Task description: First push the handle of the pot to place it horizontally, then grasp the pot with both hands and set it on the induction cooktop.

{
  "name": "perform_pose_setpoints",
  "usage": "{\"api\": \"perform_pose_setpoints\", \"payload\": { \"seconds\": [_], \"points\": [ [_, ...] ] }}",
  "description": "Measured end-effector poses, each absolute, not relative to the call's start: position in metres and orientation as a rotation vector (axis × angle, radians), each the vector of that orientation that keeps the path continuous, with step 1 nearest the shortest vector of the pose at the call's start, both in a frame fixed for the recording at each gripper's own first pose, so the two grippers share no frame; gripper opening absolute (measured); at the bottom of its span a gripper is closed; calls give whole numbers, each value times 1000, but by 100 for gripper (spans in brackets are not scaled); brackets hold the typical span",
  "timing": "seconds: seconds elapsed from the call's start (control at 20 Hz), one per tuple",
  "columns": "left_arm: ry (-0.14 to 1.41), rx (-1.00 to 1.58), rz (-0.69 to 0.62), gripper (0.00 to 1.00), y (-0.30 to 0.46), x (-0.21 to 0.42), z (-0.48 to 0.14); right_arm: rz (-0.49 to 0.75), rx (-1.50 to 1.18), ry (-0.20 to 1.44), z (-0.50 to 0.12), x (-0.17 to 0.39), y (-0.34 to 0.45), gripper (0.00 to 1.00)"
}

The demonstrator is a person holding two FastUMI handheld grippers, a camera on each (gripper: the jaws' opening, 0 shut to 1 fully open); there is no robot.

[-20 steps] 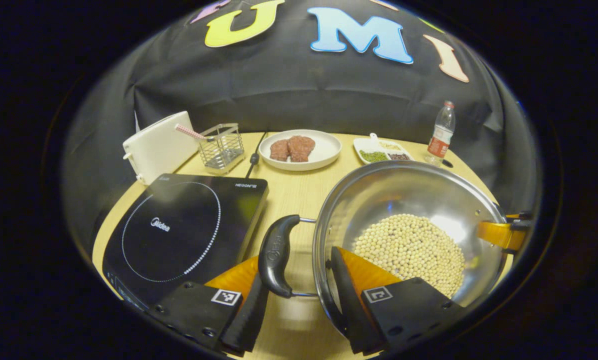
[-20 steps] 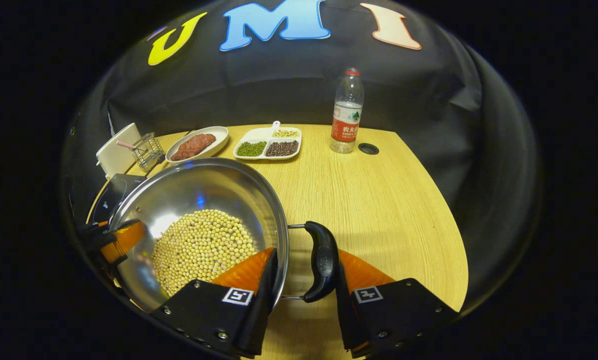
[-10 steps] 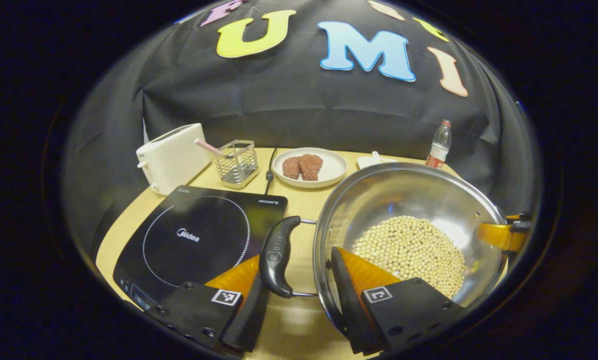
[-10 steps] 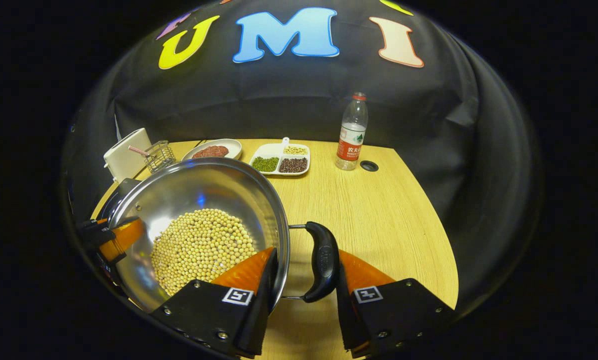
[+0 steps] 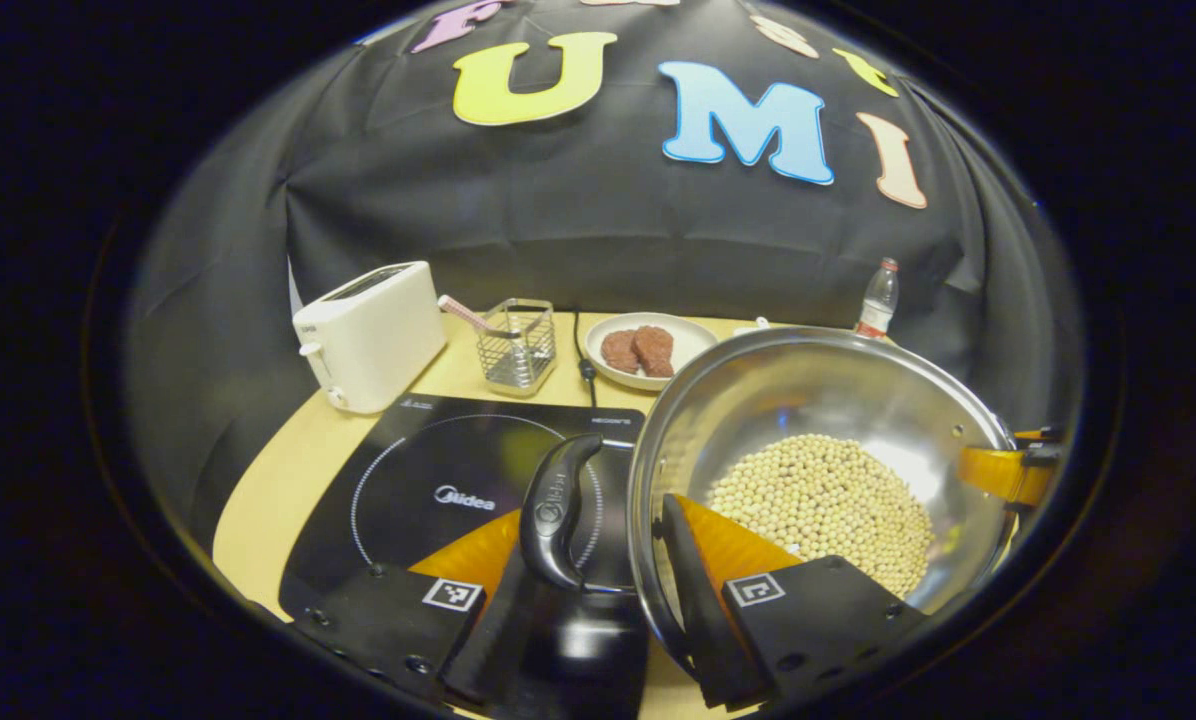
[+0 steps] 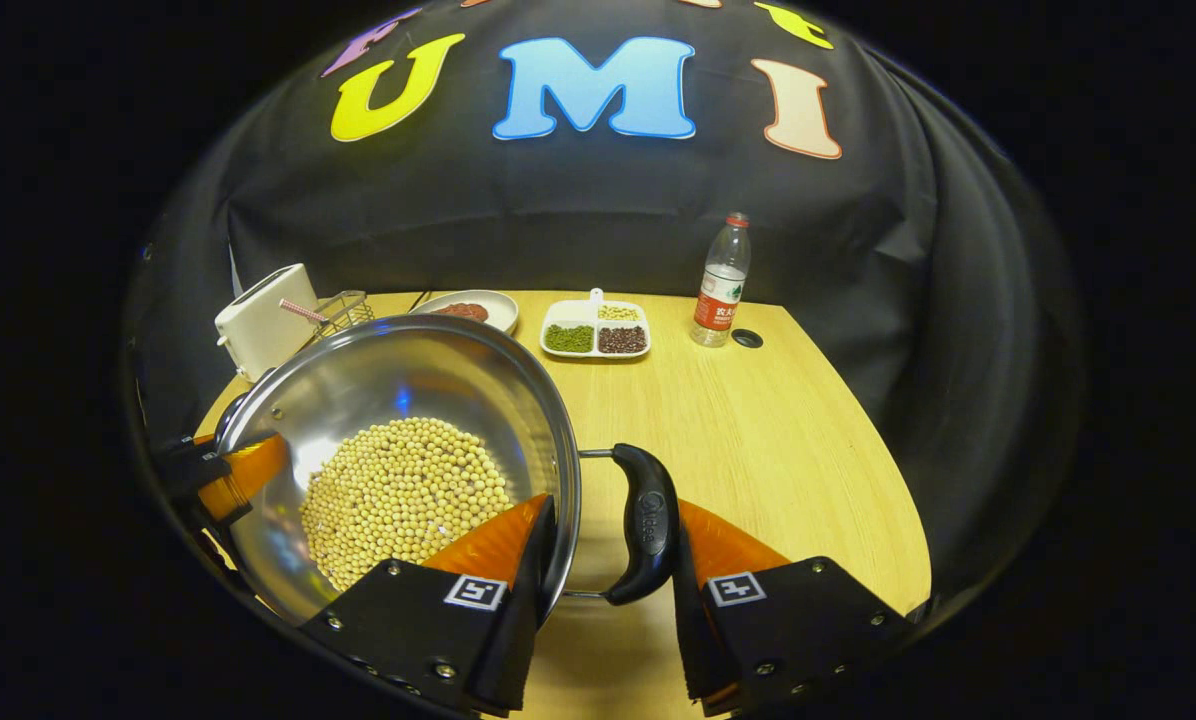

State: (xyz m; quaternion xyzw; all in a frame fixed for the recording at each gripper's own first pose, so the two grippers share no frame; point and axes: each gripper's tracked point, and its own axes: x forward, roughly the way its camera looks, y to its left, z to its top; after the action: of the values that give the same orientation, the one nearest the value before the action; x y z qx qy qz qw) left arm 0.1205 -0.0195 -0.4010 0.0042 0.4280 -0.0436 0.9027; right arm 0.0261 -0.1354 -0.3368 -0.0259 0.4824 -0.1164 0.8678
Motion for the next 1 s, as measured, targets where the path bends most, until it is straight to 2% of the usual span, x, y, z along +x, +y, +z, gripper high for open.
{"api": "perform_pose_setpoints", "payload": {
  "seconds": [0.5,0.55,0.6,0.65,0.7,1.0],
  "points": [
    [866,24,-104,74,92,122,-400,-262,-36,997,-344,27,-34,59],
    [867,24,-103,77,103,123,-401,-261,-36,996,-346,30,-25,58],
    [868,24,-102,74,112,124,-403,-259,-36,995,-348,32,-19,59],
    [870,25,-100,77,120,124,-405,-258,-35,997,-351,34,-11,59],
    [872,25,-96,74,129,127,-406,-256,-34,999,-352,37,-2,59],
    [884,30,-77,74,175,138,-418,-243,-30,1012,-369,56,35,58]
  ]
}}
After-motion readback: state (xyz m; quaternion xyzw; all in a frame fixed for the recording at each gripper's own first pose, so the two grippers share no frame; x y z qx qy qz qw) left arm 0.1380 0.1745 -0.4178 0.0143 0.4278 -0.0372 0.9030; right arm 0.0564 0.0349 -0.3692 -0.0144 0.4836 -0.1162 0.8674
